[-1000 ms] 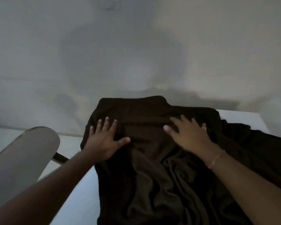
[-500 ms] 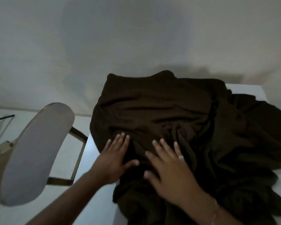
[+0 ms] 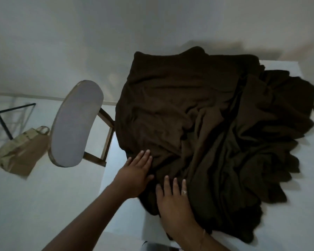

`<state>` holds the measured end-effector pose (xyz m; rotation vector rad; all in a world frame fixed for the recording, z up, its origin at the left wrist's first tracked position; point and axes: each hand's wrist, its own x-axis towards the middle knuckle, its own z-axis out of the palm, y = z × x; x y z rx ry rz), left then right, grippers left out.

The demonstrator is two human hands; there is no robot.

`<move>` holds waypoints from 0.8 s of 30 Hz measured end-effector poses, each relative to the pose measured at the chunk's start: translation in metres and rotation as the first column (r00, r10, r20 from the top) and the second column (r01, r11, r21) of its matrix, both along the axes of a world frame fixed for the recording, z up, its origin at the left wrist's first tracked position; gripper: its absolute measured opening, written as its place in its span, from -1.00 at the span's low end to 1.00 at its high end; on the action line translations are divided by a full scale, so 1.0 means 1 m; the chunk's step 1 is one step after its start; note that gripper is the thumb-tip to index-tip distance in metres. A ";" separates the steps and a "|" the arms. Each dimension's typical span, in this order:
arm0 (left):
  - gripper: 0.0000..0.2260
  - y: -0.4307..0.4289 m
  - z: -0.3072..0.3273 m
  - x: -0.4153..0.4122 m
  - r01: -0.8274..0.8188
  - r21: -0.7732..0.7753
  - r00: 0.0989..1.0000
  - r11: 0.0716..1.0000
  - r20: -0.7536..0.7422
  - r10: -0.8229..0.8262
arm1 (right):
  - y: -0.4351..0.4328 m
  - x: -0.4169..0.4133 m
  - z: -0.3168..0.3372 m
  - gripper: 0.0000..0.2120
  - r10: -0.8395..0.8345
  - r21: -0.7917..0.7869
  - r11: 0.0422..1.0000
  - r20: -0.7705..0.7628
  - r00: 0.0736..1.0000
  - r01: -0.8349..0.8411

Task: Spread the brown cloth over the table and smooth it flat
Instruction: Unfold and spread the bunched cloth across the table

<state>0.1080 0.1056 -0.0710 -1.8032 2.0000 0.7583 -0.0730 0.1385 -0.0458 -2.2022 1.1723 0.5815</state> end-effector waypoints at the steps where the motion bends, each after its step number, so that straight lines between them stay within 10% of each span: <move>1: -0.44 0.004 0.002 0.008 -0.016 0.024 0.994 1.000 0.106 0.013 | 0.001 0.000 0.004 -0.40 0.003 0.032 0.999 0.122 0.992 -0.007; 4: -0.55 0.013 0.023 0.040 -0.188 -0.035 0.950 0.981 0.246 0.191 | 0.004 -0.012 0.020 -0.59 -0.216 0.231 0.965 0.440 0.872 0.122; 7: -0.44 0.031 0.034 0.040 -0.246 -0.189 0.968 0.951 0.008 0.252 | 0.017 -0.019 0.021 -0.60 -0.106 -0.098 0.985 0.312 0.944 0.143; 9: -0.36 0.047 0.034 0.021 -0.181 -0.074 0.978 0.981 -0.123 0.171 | 0.022 -0.014 0.023 -0.61 -0.243 0.204 0.961 0.284 0.928 0.189; 13: -0.42 0.071 0.036 0.025 -0.083 0.277 0.983 0.957 0.180 0.033 | 0.015 -0.025 0.029 -0.48 -0.617 0.745 0.641 0.357 0.702 0.185; 15: -0.51 0.076 0.039 0.037 -0.163 0.187 0.961 0.969 0.254 0.113 | 0.013 -0.045 0.029 -0.47 -0.580 0.540 0.789 0.496 0.646 0.294; 18: -0.26 0.086 0.037 0.023 -0.292 -0.035 0.956 0.956 -0.019 0.292 | 0.009 -0.083 0.015 -0.37 -0.218 -0.152 0.944 0.386 0.896 0.294; 20: -0.13 0.096 0.030 -0.002 -0.251 -0.004 0.964 0.968 -0.097 0.249 | 0.008 -0.107 0.006 -0.25 -0.206 -0.129 0.969 0.058 0.977 0.212; 24: -0.12 0.113 0.015 -0.008 -0.193 0.176 0.950 0.965 0.279 0.139 | 0.008 -0.169 0.002 -0.28 -0.283 0.015 0.955 -0.246 0.927 0.295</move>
